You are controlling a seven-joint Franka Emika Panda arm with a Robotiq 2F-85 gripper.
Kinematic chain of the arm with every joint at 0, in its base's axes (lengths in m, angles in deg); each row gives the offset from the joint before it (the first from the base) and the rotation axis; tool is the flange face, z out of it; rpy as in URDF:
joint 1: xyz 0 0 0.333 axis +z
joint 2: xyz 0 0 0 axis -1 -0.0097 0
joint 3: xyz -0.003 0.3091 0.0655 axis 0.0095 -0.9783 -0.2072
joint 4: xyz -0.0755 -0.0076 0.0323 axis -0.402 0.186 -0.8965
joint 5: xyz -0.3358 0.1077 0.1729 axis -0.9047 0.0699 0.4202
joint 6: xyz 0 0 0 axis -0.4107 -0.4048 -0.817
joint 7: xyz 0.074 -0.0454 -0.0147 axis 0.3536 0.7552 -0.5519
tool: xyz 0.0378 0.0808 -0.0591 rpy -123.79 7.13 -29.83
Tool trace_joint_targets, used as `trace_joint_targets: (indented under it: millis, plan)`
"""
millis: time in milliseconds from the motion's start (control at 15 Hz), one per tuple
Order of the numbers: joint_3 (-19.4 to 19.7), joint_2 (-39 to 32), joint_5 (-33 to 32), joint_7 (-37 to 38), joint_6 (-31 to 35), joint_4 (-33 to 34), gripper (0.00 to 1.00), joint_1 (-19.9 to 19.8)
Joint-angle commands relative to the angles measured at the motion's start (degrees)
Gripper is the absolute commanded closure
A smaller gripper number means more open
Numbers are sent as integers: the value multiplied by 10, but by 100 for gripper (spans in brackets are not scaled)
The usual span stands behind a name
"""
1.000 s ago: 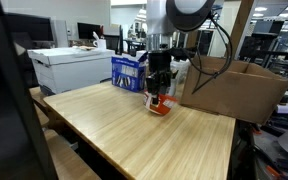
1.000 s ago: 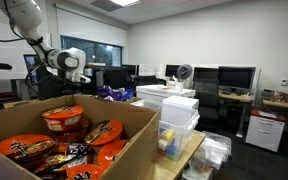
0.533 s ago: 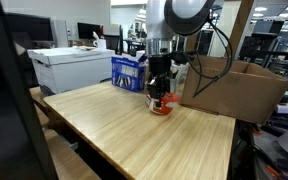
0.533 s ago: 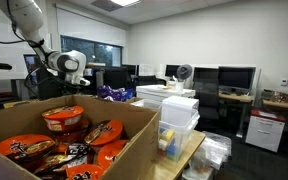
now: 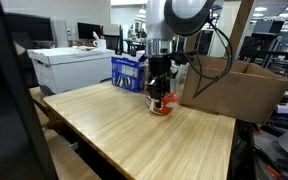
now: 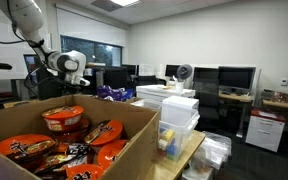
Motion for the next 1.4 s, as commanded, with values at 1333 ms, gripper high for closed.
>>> trace_joint_targets:
  millis: [1333]
  plan:
    - [-13, 77, -152, 82, -75, 12, 96, 40]
